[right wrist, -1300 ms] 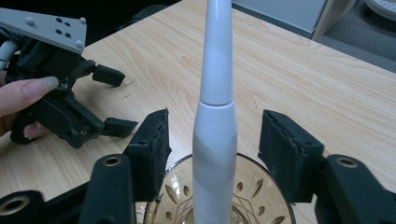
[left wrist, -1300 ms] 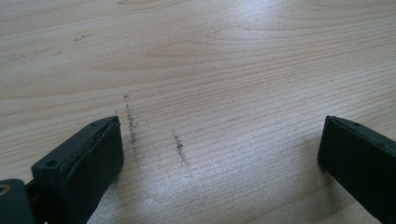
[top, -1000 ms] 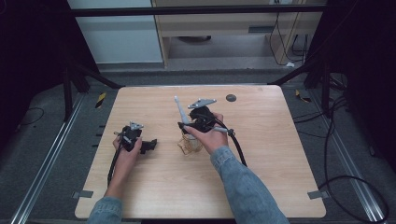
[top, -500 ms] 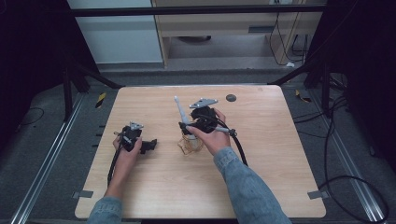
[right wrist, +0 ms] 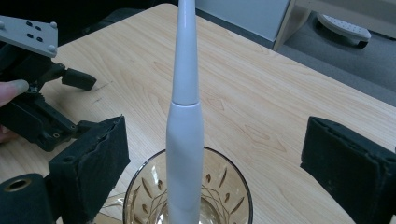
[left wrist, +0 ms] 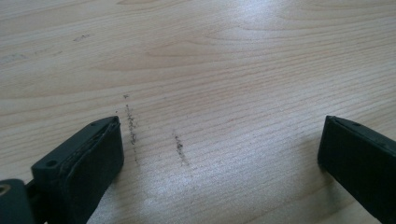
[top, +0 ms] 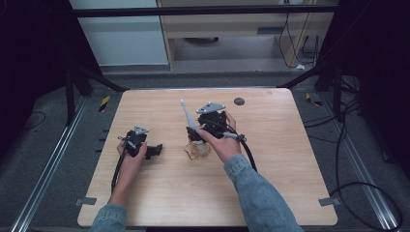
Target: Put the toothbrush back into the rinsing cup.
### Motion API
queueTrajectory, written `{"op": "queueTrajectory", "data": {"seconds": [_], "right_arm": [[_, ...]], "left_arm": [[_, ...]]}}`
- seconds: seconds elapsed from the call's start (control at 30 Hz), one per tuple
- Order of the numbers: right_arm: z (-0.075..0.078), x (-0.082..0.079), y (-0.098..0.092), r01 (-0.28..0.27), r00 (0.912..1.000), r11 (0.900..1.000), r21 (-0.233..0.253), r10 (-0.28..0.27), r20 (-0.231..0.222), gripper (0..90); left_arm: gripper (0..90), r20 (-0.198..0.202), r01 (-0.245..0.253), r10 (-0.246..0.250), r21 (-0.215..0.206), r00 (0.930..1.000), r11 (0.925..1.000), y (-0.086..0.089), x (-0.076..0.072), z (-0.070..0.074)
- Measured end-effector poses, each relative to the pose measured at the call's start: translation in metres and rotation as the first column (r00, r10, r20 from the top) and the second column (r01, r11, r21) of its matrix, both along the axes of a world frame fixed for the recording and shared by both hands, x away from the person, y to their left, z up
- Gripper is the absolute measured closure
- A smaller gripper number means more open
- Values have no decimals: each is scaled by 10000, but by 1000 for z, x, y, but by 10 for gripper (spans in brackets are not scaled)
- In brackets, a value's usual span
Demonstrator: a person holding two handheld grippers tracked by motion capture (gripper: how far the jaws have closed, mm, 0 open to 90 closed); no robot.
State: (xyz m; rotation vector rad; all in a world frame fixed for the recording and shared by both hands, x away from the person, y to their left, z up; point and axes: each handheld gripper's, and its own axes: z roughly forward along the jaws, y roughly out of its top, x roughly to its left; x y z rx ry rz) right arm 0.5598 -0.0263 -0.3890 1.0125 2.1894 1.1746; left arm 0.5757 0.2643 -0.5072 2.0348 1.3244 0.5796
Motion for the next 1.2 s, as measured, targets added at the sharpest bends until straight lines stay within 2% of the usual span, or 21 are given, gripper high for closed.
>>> {"op": "queueTrajectory", "data": {"seconds": [0.33, 0.67, 1.2], "right_arm": [[5, -6, -8, 145, 9994, 9997, 172, -151, 324, 70], [10, -11, -20, 142, 9991, 9987, 490, -162, 390, 69], [6, -20, -38, 178, 9994, 9984, 539, -193, 277, 64]], "left_arm": [[0, -5, -9, 9, -8, 10000, 10000, 0, 0, 0], [0, 2, -5, 5, -13, 10000, 10000, 0, 0, 0], [0, 7, -11, 11, -15, 10000, 10000, 0, 0, 0]]}}
